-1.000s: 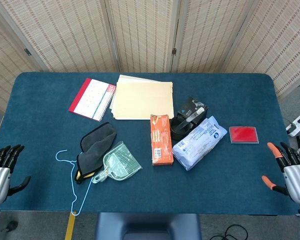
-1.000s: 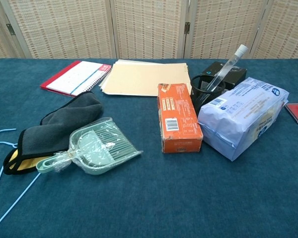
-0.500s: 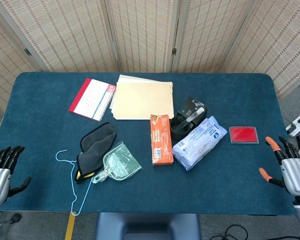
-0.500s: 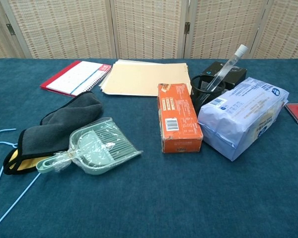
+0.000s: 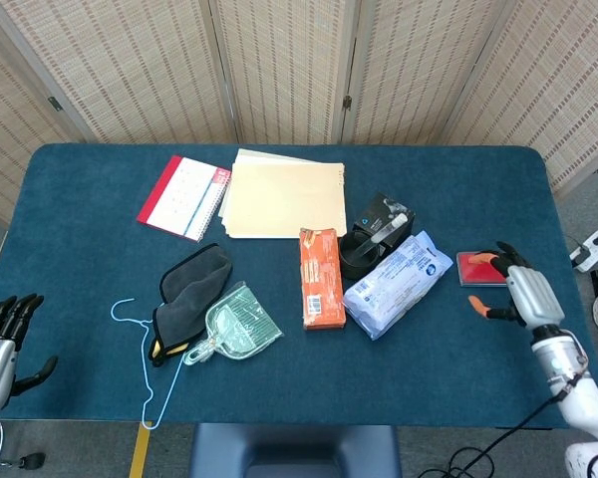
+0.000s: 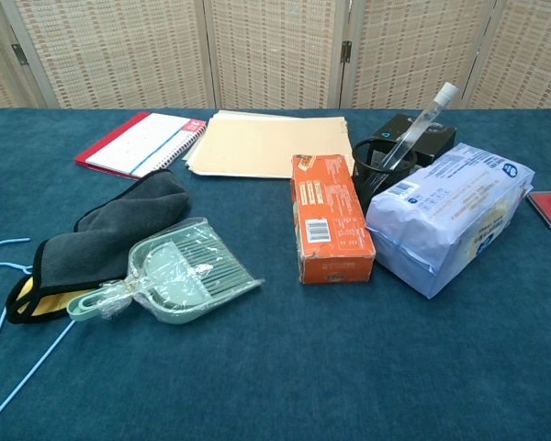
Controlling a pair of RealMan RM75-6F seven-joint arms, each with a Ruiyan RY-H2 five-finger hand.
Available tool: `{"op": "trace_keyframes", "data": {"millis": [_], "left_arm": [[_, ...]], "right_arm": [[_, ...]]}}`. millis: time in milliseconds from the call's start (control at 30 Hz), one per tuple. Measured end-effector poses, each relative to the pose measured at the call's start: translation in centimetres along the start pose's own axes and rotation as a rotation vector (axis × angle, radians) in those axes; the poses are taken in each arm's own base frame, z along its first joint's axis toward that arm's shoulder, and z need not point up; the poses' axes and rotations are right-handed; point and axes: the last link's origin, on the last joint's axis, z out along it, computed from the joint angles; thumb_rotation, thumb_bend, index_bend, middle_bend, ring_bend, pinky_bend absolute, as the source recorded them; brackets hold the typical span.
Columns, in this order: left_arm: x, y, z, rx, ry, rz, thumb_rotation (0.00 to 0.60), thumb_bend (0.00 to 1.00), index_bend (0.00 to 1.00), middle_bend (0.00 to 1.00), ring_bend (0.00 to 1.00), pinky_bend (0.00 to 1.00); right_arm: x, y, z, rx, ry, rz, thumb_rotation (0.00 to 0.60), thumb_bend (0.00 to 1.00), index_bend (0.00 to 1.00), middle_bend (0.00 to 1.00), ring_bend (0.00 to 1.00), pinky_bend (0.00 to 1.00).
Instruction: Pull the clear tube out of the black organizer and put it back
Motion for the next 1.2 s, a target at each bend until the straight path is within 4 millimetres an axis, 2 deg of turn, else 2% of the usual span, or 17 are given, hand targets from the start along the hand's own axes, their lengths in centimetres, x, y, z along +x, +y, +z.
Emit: {"op": "trace_keyframes", "data": {"millis": [167,267,400,733,933,1200], "left_arm": [[0.1,0.0,-0.1,0.001,-0.003,0.004,0.6,0.31,0.14,0.13,0.07,0.11],[0.1,0.0,-0.1,0.001,-0.003,0.005,0.6,0.31,0.14,0.13,0.07,0.11],[0.2,0.2,-0.1,-0.003,-0.002,0.006,0.6,0.31,0.14,0.13,0.07,0.11],[0.2,0.3,0.0,0.001,-0.012,0.018,0.6,0.31,0.14,0.13,0.07,0.11],[0.2,0.4,0.2,0.0,-0.014,0.023,0.6,0.31,0.14,0.13,0.07,0.11],[0.0,0.3,0.2,0.013,-0.023,0.027,0.6,0.3,0.14,0.13,0.07,0.11]], "right_arm": [[0.1,-2.7,3.7,0.005,-0.056,0.104,0.6,0.08,0.3,0.19,0.0,0.12],[0.1,-3.8,4.9,0.013,-0.082,0.148,0.6,0.08,0.3,0.17,0.0,0.12],[0.0,-4.7,6.2,0.013,-0.107,0.166,0.6,0.08,0.3,0.15,0.0,0.12],[-0.5,-6.4,11.4,-0.063,-0.146,0.167,0.6,0.08,0.34,0.15,0.0,0.12],[-1.5,-8.2,13.5,-0.067,-0.174,0.129,0.6,0.08,0.37,0.15,0.0,0.12],[-2.8,-9.5,15.0,-0.075,-0.191,0.106,0.6,0.08,0.37,0.15,0.0,0.12]]}}
